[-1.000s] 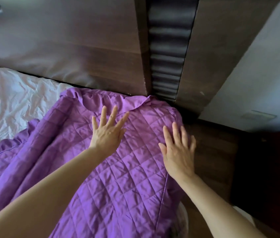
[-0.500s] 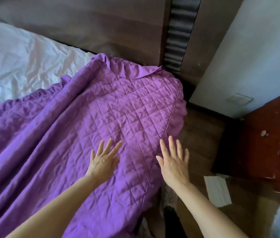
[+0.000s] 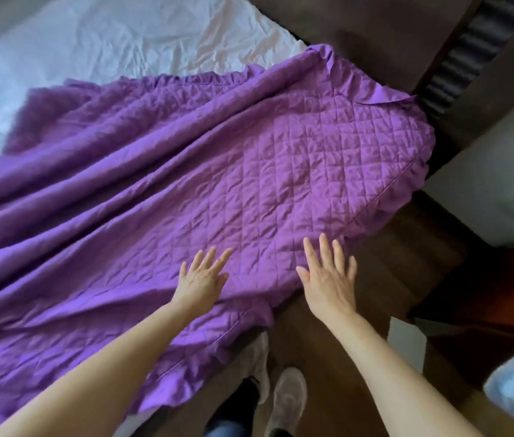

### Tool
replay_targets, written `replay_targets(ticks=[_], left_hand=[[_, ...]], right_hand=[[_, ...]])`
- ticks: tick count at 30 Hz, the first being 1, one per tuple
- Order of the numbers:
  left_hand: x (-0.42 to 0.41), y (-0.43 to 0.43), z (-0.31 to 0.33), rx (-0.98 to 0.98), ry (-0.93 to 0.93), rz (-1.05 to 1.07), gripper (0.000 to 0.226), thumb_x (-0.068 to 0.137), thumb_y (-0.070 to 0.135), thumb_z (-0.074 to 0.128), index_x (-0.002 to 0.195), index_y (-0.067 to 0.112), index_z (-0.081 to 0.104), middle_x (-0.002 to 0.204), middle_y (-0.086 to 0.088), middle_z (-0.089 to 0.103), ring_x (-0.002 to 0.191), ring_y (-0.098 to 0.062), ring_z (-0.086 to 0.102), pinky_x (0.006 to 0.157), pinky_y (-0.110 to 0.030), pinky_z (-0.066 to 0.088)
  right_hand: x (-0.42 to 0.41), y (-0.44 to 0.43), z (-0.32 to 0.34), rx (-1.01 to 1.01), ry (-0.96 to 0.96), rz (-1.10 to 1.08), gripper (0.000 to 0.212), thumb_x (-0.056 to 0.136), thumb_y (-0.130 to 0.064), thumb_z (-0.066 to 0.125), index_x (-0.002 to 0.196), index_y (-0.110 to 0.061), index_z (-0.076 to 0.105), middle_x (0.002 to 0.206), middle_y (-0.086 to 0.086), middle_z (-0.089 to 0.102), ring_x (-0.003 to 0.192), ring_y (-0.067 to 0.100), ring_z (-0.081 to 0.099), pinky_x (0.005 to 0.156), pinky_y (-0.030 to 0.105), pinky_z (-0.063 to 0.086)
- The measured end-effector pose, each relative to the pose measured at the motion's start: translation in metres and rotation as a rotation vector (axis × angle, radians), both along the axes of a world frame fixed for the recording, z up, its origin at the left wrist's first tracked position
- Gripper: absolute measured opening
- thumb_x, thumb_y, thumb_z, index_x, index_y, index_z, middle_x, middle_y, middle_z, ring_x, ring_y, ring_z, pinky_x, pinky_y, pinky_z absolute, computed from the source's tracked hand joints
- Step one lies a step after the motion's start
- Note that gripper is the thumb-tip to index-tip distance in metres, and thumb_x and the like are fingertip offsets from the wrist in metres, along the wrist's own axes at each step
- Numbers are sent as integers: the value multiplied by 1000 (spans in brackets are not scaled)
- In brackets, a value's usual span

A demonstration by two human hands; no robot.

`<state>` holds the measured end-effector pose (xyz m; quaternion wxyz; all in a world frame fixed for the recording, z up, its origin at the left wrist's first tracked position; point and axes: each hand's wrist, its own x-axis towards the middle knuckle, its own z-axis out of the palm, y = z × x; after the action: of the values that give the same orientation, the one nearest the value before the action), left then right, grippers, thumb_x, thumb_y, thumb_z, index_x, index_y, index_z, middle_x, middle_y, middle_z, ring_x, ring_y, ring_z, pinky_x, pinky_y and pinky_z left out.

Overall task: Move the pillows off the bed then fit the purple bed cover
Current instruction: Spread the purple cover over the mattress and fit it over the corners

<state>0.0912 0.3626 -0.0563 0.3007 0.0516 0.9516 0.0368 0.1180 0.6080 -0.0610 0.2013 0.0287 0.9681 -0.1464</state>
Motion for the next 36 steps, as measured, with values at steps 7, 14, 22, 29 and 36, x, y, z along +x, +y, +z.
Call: replay_targets(ticks=[7,14,22,29,36], left_hand=[[76,-55,15,-3,-42,145,55,100,35,30,148,36,2,159,2,4,146,-23,2,115,-52,11],[129,-119,25,26,-8,265,54,101,36,28,148,36,2,159,0,6,147,-23,2,117,-49,8],[245,-261,47,42,16,335,54,101,37,25,149,33,3,158,-1,9,146,-24,4,116,-50,7],[352,-392,74,11,-3,473,54,100,39,26,149,32,5,158,-1,14,145,-23,8,115,-50,9],[403,-448,82,-2,44,649,54,100,40,28,149,30,10,155,0,22,143,-22,18,114,-49,18]], right_hand=[[42,-56,7,-18,-45,153,60,99,-46,24,150,-31,-3,159,4,-5,146,28,-7,114,53,1],[71,-134,17,-20,-50,280,58,100,-45,24,150,-30,-1,159,3,-3,146,27,-7,114,53,1],[157,-274,44,15,-52,358,58,99,-46,24,150,-31,-1,159,3,-6,146,26,-9,114,52,-2],[241,-401,77,-5,-59,416,57,99,-45,25,150,-33,2,159,2,-2,146,25,-5,115,52,1],[271,-468,94,11,-45,599,57,100,-45,25,150,-33,2,159,2,-2,146,25,-5,114,53,1]])
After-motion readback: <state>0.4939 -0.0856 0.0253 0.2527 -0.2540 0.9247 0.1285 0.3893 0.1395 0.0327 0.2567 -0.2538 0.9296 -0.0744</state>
